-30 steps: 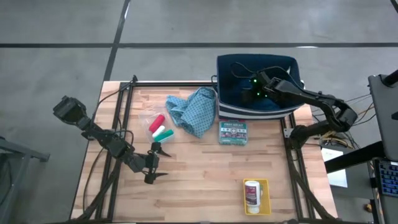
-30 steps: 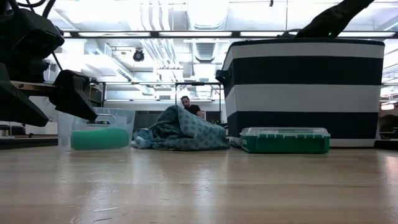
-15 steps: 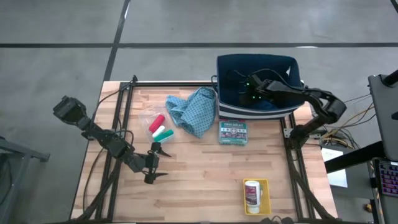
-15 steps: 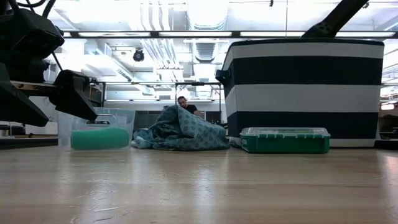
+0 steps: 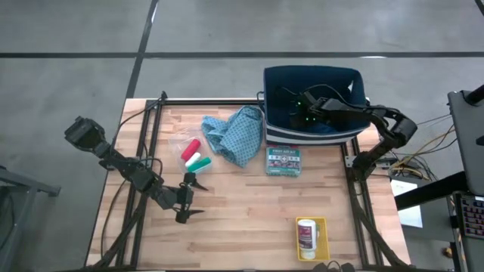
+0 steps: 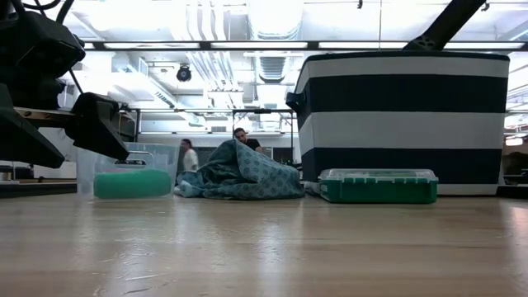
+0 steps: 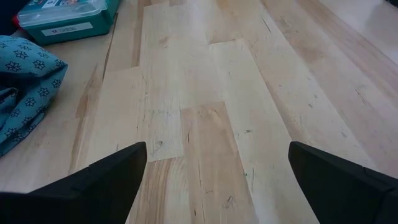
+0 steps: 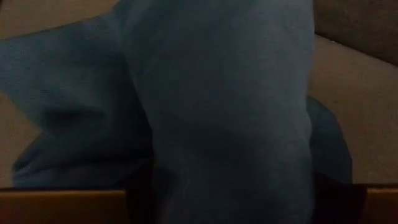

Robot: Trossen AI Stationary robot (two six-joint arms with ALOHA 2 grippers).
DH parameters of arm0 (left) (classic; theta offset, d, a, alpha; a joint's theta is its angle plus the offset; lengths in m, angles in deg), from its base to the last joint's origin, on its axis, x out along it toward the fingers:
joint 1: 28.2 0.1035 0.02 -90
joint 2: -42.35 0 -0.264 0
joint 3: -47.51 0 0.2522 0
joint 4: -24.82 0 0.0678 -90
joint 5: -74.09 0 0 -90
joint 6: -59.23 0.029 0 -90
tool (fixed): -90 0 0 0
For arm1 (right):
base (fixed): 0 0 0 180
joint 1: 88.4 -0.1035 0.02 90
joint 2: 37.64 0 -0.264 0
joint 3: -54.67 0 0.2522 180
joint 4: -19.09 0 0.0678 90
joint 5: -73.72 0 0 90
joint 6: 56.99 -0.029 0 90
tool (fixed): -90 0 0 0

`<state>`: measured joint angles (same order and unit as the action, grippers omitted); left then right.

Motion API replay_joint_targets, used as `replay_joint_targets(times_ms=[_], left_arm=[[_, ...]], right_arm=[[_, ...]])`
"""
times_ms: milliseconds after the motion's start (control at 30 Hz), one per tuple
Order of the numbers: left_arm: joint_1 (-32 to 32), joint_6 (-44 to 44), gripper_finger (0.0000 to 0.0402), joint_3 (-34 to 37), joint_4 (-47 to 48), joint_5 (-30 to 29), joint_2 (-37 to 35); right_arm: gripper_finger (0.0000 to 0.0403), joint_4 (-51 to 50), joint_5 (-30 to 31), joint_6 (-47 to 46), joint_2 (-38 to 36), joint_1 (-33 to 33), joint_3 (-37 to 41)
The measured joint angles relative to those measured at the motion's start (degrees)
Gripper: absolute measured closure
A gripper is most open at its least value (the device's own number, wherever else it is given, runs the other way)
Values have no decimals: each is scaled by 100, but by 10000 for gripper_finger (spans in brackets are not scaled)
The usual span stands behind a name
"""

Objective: Pick & place medical supplies in basket/bin
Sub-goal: Put the blue patient gown into the blue bin

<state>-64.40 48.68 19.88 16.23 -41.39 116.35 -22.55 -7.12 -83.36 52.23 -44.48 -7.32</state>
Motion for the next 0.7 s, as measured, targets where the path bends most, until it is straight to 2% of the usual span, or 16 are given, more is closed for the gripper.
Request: replay_joint_targets(times_ms=[367, 700], left_arm=[[1, 1, 3, 0, 1, -2, 0], [2, 0, 3, 0, 0, 0, -2]], right_arm=[[252, 30, -17, 0, -24, -15, 2], [207, 59, -38, 107, -24, -19, 2]])
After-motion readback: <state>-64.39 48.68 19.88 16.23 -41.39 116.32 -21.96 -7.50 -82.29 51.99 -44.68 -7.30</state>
